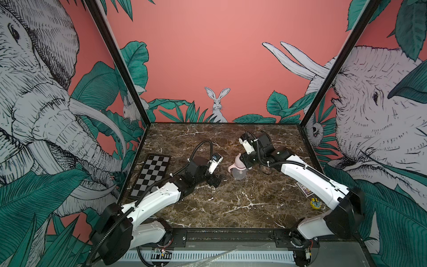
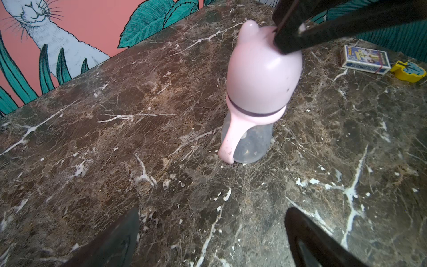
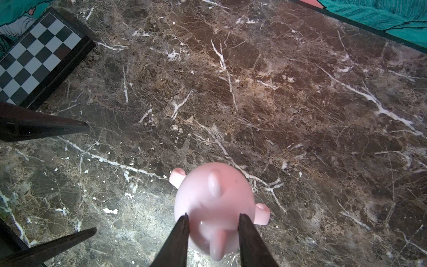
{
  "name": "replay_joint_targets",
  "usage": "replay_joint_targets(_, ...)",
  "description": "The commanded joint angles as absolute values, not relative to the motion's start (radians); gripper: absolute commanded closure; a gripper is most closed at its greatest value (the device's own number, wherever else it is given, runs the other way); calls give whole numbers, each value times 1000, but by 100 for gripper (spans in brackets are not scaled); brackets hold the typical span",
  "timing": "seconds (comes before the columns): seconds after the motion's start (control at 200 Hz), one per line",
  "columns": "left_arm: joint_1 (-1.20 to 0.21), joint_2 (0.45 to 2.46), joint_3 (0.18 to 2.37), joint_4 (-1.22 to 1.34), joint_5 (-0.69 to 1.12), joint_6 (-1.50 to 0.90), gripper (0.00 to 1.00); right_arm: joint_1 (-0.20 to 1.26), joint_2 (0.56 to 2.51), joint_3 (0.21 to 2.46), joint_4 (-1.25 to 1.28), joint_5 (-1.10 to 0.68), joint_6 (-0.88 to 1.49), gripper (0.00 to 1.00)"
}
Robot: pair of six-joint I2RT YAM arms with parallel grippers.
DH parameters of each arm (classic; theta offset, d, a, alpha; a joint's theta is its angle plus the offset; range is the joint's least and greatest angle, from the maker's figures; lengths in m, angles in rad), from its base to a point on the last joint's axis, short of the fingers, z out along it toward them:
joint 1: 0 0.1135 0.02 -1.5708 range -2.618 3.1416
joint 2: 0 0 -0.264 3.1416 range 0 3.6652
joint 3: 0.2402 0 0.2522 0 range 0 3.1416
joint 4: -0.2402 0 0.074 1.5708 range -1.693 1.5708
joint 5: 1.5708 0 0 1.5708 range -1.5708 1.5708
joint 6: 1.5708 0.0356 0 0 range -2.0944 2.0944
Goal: Assemble the baby bottles
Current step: Close the lid on the baby bottle.
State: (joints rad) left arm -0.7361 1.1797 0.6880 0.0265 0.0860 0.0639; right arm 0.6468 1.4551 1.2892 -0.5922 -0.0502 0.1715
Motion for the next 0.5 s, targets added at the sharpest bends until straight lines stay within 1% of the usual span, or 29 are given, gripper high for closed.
replay_joint_targets(0.0,-729,1163,709,17,87,71,0,643,1428,1279,-617,-54,170,65)
replay_joint_targets(0.095,-729,1164,709,17,88,69,1,643,1421,1278,-626,-49,165,65)
replay_joint_targets(0.19,-729,1163,707,17,88,70,1,642,1415,1274,-629,-42,161,72)
replay_joint_targets(0.495,-729,1157,710,11,87,72,1,643,1437,1257,-629,-37,169,73)
